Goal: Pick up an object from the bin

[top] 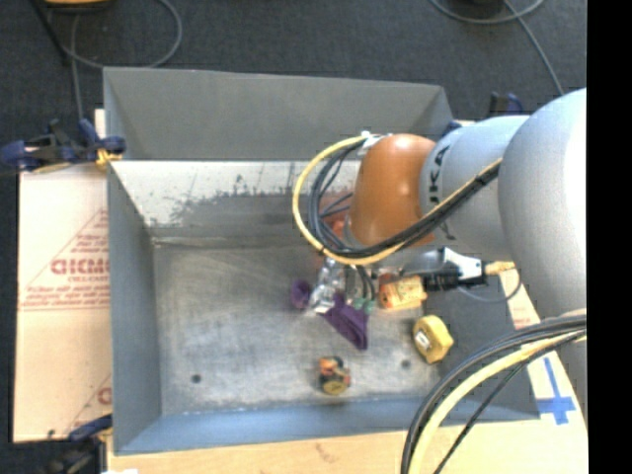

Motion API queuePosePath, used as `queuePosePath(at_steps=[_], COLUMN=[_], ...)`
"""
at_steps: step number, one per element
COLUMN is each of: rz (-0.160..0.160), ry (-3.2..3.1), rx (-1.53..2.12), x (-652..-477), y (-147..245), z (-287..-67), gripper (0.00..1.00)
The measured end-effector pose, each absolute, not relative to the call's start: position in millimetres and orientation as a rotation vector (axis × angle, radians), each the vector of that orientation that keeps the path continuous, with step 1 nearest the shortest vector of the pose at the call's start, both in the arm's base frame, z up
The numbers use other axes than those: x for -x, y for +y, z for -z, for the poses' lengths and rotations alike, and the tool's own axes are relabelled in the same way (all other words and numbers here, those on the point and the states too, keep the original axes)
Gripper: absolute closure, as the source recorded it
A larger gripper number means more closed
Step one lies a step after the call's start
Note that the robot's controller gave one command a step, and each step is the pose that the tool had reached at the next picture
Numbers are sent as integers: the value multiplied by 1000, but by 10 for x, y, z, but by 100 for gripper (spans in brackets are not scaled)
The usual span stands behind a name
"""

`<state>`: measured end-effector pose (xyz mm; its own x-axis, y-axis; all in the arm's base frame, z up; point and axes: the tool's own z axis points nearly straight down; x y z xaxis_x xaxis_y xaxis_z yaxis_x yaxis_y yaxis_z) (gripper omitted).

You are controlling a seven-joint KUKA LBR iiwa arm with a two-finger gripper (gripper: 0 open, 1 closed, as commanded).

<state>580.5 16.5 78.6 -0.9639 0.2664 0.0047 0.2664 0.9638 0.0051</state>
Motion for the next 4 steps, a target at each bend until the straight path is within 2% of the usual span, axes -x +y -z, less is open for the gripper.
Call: queuePosePath(at_steps=[1, 3, 4], rz=[3, 0, 3], ry=[-3119, -3108, -3100], rx=[466, 474, 534], x=[-5726, -5720, -5791], y=[-55, -41, 3], z=[-2636, -2561, -2284], gripper=[100, 100, 100])
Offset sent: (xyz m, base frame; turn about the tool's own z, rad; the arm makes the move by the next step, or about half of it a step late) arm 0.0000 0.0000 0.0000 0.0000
